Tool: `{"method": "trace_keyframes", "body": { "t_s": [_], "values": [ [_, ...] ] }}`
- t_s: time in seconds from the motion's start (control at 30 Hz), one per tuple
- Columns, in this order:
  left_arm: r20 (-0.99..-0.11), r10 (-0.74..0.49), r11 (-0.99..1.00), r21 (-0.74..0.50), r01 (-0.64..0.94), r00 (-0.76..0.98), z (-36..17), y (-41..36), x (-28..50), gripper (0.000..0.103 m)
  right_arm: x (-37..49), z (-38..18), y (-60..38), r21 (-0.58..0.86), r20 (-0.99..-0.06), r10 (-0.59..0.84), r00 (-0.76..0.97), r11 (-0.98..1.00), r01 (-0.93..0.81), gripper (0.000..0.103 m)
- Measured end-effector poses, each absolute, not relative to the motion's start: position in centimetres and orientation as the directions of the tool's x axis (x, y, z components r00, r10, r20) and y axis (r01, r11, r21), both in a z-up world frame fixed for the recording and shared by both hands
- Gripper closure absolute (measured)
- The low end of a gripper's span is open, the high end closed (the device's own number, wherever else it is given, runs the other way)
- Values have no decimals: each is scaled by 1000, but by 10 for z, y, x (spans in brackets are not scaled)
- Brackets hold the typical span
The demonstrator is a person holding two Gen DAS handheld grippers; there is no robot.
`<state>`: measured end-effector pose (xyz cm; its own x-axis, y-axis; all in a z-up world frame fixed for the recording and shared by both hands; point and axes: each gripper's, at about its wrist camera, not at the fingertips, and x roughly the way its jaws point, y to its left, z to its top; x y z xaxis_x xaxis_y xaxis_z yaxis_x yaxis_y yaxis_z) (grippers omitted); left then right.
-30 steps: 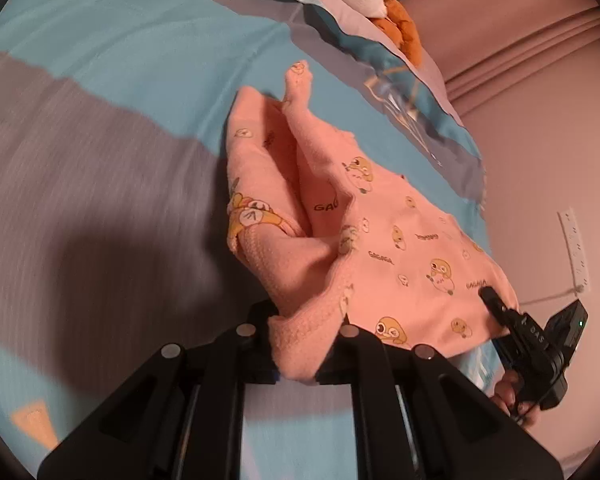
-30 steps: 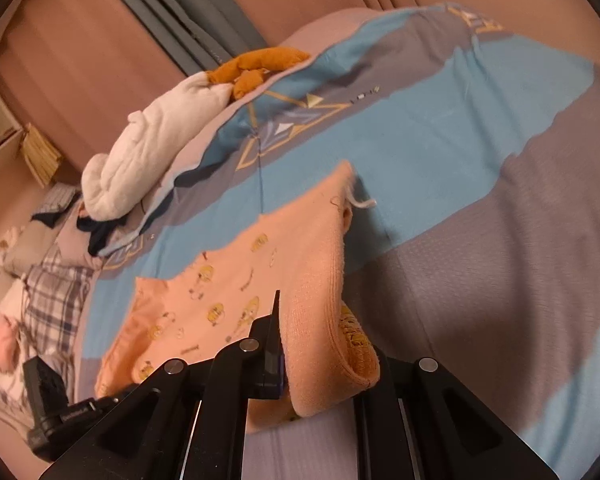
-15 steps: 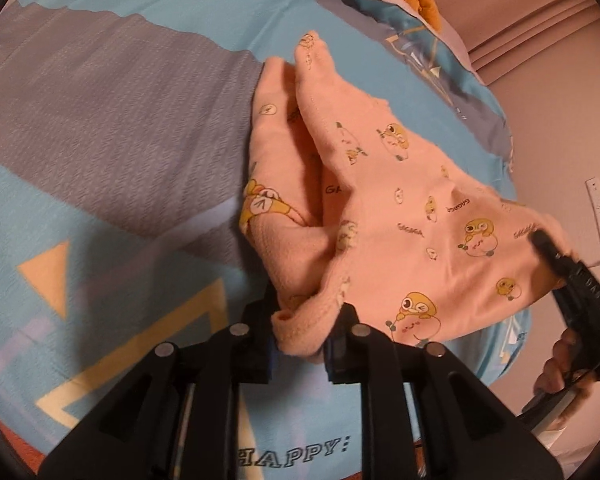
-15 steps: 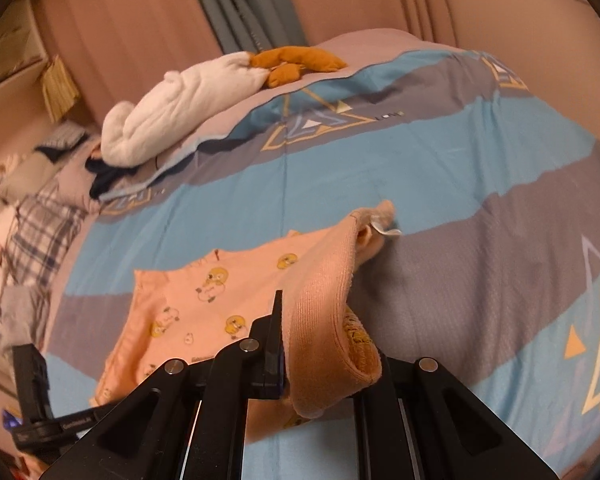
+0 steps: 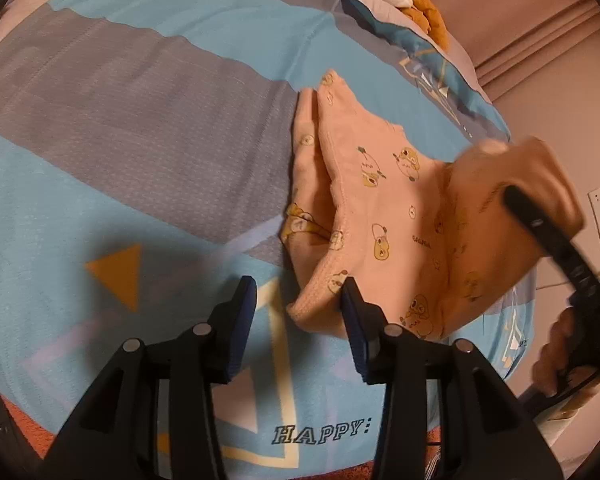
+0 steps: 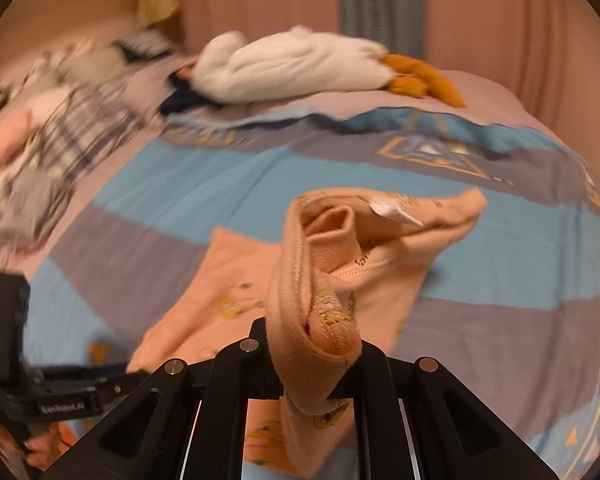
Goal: Fold small clothes
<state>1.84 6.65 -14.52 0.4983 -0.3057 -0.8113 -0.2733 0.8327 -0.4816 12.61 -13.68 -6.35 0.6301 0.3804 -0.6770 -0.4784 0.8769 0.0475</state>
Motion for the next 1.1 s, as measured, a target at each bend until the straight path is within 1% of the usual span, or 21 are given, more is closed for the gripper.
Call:
{"method": "trace_keyframes", "body": {
  "t_s": [0.1, 0.23, 0.37, 0.5, 0.53, 0.6, 0.63, 0.67, 0.7, 0.73, 0.8, 0.87, 0.93, 0.97, 1.07, 1.1],
  "values": [
    [-810, -286, 836, -472, -280, 511, -141, 73, 14, 57, 125, -78, -114, 22, -714, 385, 584, 847, -532, 91],
    [-823, -229, 850, -429, -305, 520, -138, 81, 12, 57, 123, -98, -93, 36, -765, 401, 504, 808, -588, 91],
    [-825, -217, 845, -426, -322, 521, -138, 90, 11, 57, 118, -115, -83, 18, -796, 377, 473, 797, -604, 91],
    [-819, -208, 848, -423, -319, 534, -132, 94, 10, 57, 122, -122, -85, 42, -811, 377, 447, 799, -599, 91],
    [-816, -207, 850, -423, -315, 539, -129, 95, 9, 56, 122, -122, -88, 57, -809, 386, 443, 802, -595, 91],
    [-803, -212, 853, -430, -296, 557, -122, 95, 10, 49, 122, -121, -90, 93, -805, 407, 431, 805, -586, 90],
    [-799, -218, 854, -434, -287, 560, -120, 95, 11, 45, 122, -120, -93, 111, -804, 419, 422, 803, -585, 87],
    [-794, -229, 856, -440, -272, 563, -117, 95, 14, 45, 120, -120, -95, 129, -803, 431, 412, 800, -586, 85],
    [-787, -245, 854, -451, -257, 567, -112, 95, 17, 45, 119, -120, -99, 149, -803, 442, 401, 798, -584, 76],
    [-780, -257, 851, -462, -249, 571, -109, 95, 20, 45, 118, -121, -102, 162, -803, 448, 392, 798, -580, 64],
    [-747, -310, 835, -509, -207, 588, -101, 96, 30, 44, 112, -119, -112, 184, -801, 463, 379, 793, -581, 54],
    [-715, -371, 817, -555, -159, 593, -94, 95, 43, 37, 104, -116, -123, 199, -794, 479, 375, 786, -585, 53],
    [-686, -430, 796, -595, -113, 587, -91, 91, 56, 36, 99, -111, -138, 204, -790, 478, 383, 795, -571, 42],
    [-673, -466, 782, -617, -88, 574, -91, 87, 66, 36, 97, -109, -146, 204, -788, 473, 395, 805, -557, 40],
    [-666, -515, 777, -628, -35, 540, -94, 72, 90, 36, 96, -102, -168, 206, -778, 454, 434, 838, -505, 38],
    [-680, -512, 786, -617, -34, 525, -96, 66, 98, 36, 96, -100, -177, 211, -775, 443, 450, 853, -477, 38]
  ]
}}
